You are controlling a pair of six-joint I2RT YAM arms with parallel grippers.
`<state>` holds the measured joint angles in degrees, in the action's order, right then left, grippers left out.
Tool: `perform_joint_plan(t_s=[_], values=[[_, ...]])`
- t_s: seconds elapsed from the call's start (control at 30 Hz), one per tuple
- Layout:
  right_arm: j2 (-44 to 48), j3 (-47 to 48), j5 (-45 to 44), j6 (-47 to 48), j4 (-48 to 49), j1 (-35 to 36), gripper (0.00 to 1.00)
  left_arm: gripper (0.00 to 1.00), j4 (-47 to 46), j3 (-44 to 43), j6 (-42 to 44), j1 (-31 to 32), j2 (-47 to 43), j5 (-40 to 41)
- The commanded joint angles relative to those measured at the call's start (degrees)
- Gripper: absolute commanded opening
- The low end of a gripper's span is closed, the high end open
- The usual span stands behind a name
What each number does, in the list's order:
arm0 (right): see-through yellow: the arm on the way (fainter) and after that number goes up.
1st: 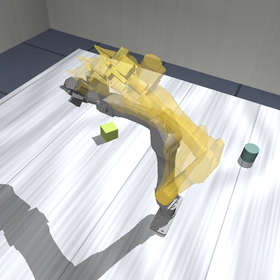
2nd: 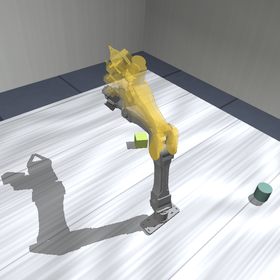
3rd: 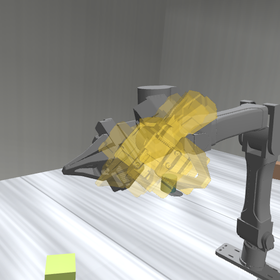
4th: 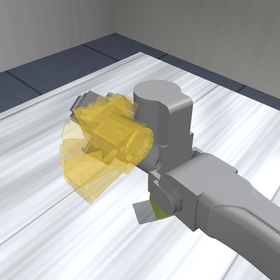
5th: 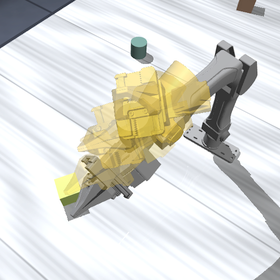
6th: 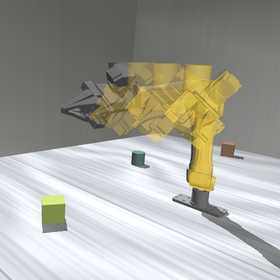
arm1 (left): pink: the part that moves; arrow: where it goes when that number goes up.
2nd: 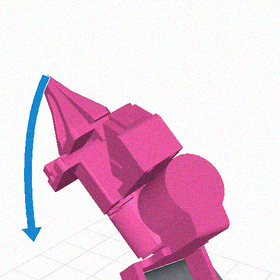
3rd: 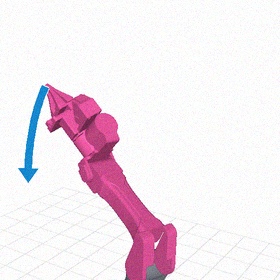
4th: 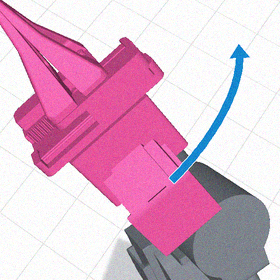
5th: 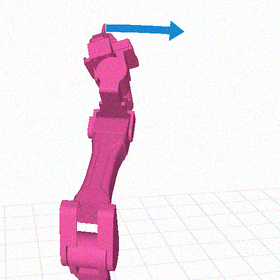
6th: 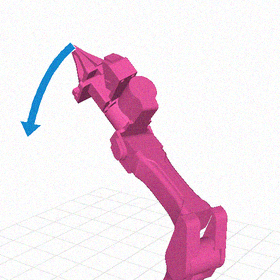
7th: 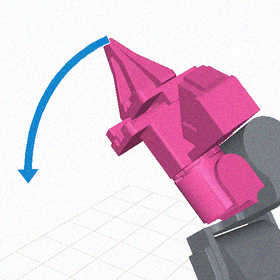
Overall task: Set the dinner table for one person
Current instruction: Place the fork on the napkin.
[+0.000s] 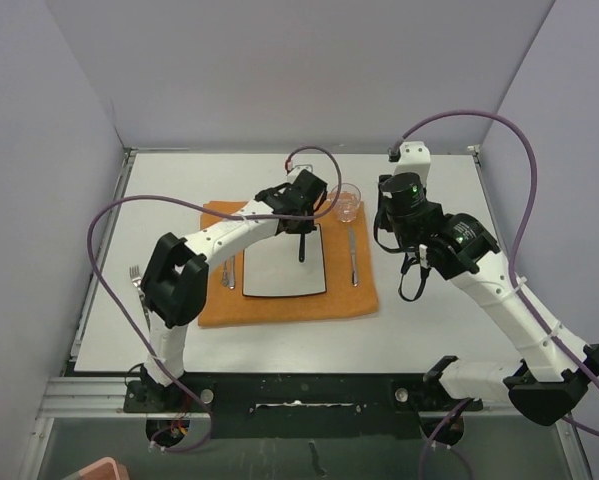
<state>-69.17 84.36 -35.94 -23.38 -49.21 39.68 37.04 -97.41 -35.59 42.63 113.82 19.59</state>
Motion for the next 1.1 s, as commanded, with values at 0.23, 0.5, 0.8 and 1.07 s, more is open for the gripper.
perform_joint_plan(t_s=[0.23, 0.5, 0.8, 1.07], values=[[-0.1, 4.2, -1.5, 0.3, 1.3, -0.4, 0.29, 0.0, -4.0, -5.3, -8.8, 3.6, 6.9, -7.4], [-0.1, 4.1, -1.1, 1.8, 2.7, -0.5, 0.29, 0.0, -2.1, -13.0, -9.9, 6.0, 12.9, -8.7], [0.3, 4.2, -1.3, 2.3, 2.5, -0.5, 0.29, 0.0, 0.6, -16.6, -11.5, 6.4, 15.9, -7.3], [0.2, 4.3, -1.5, 2.5, 2.5, -0.5, 0.29, 0.0, -1.1, -6.1, -15.2, 6.6, 10.6, -5.9]])
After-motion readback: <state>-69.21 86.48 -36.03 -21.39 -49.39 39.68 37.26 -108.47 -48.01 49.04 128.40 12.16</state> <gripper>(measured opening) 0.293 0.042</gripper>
